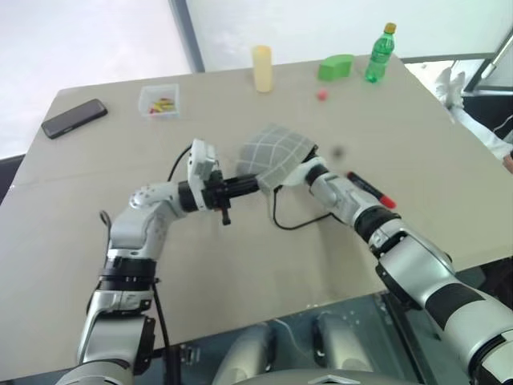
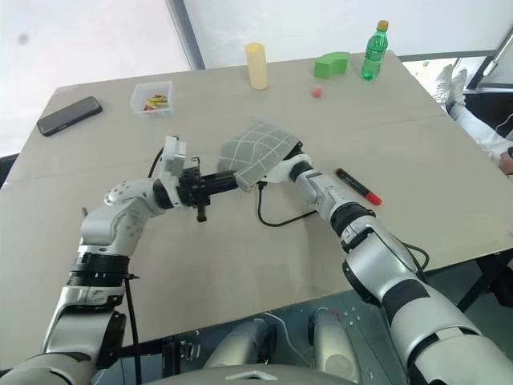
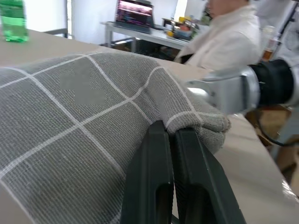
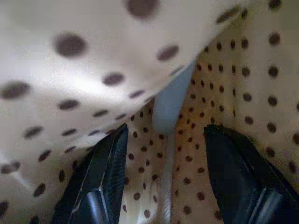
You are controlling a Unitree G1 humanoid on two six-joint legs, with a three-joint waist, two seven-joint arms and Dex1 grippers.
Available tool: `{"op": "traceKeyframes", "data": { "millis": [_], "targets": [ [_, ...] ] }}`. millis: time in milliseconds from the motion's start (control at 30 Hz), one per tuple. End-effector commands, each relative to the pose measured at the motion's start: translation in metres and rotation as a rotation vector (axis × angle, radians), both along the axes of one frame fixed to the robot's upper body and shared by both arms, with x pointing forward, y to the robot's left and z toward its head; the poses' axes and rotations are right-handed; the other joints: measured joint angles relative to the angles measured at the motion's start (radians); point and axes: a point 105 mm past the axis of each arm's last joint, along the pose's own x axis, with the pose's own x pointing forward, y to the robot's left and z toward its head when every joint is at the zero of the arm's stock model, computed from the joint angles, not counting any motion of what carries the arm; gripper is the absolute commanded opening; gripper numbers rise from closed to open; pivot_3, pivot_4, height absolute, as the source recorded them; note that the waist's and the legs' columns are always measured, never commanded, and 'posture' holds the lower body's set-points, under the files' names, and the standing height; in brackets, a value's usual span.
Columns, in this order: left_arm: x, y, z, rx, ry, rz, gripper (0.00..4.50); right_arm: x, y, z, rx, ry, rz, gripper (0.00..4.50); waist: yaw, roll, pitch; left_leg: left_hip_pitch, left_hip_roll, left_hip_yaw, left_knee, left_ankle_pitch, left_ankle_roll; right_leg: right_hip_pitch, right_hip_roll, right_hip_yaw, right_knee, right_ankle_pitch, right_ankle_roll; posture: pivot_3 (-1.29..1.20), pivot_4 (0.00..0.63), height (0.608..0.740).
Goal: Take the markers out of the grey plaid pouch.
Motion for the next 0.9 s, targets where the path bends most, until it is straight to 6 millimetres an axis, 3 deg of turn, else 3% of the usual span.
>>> {"op": "traceKeyframes", "data": {
  "millis": [33, 333, 500, 600, 733, 900],
  "targets": [
    [-0.017, 0.004, 0.004, 0.031, -0.001, -0.131, 0.00, -0.005, -0.007, 0.018, 0.021, -0.041, 0.090, 2.62, 0.000, 0.000, 0.000, 0.000, 0.000, 0.000, 0.000, 0.000, 0.000, 0.000, 0.000, 0.000, 0.000, 0.000, 0.000, 0.00, 0.150, 0.740],
    [-0.015, 0.018, 0.003, 0.089, -0.006, -0.166, 0.00, -0.032, 0.000, 0.041, -0.066, -0.198, 0.307, 2.62, 0.001, 0.000, 0.000, 0.000, 0.000, 0.000, -0.001, 0.000, -0.001, -0.001, 0.004, 0.001, 0.000, 0.000, 0.000, 0.00, 0.150, 0.740],
    [-0.018, 0.015, 0.005, 0.083, 0.001, -0.191, 0.00, -0.026, -0.003, 0.047, -0.077, -0.208, 0.271, 2.62, 0.002, 0.000, 0.000, 0.001, 0.001, 0.000, -0.001, 0.000, -0.001, -0.001, 0.005, 0.002, 0.000, 0.000, 0.000, 0.00, 0.150, 0.740],
    [-0.025, 0.010, 0.005, 0.068, 0.023, -0.226, 0.00, -0.017, -0.006, 0.041, -0.091, -0.148, 0.224, 1.96, 0.001, 0.000, 0.000, 0.001, 0.001, 0.000, -0.001, 0.000, -0.001, -0.001, 0.005, 0.002, 0.000, 0.000, -0.001, 0.00, 0.150, 0.740],
    [-0.027, 0.007, 0.009, 0.040, 0.031, -0.212, 0.00, -0.012, -0.012, 0.046, -0.071, -0.155, 0.183, 0.13, 0.002, 0.000, 0.000, 0.001, 0.001, 0.000, -0.001, 0.000, -0.001, -0.001, 0.005, 0.003, 0.000, 0.000, -0.001, 0.00, 0.150, 0.740],
    [-0.014, 0.003, 0.010, -0.011, 0.004, -0.116, 0.00, -0.016, -0.030, 0.043, -0.043, -0.110, 0.163, 0.06, 0.010, 0.000, 0.000, 0.001, 0.001, 0.000, -0.001, 0.000, -0.001, 0.000, 0.005, 0.003, -0.001, 0.000, -0.001, 0.00, 0.150, 0.740]
  ]
}}
